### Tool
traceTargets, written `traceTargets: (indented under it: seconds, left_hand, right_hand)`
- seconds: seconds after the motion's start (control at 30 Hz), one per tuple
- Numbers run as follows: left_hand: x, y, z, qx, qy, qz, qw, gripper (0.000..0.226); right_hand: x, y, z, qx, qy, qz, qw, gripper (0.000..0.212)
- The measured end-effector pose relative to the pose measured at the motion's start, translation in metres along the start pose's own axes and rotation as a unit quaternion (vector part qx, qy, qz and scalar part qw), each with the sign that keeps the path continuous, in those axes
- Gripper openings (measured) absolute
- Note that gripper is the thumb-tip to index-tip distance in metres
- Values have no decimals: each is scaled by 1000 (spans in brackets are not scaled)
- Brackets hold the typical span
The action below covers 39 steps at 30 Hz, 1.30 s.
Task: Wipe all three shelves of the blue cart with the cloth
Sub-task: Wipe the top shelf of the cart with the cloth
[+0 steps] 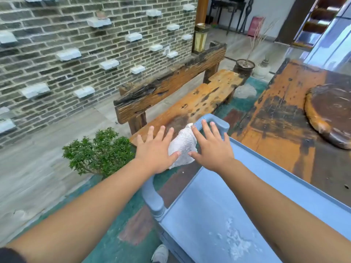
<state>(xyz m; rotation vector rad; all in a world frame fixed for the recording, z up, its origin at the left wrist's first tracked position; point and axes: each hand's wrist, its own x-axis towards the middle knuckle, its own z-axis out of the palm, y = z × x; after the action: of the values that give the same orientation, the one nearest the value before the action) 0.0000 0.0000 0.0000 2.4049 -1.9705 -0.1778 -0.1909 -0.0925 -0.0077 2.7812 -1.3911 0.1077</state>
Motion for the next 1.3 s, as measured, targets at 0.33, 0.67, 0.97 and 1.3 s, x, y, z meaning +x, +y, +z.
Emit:
traceTargets:
  seconds: [0.33,0.67,0.97,1.3]
  left_hand:
    - [47,-9,37,-66,-143,44,987,88]
    - [44,-4,43,2,-114,103,988,74]
    - [62,14,-14,91,-5,203,975,41]
    - [115,129,21,38,2,331,943,50]
  right_hand:
    - [66,-6,42,-46,-105,-121,986,88]
    - [64,4,31,58,9,-185,981,37]
    - [26,34,8,69,28,-92,993,40]
    - [-47,128,14,141,-21,190,971,17]
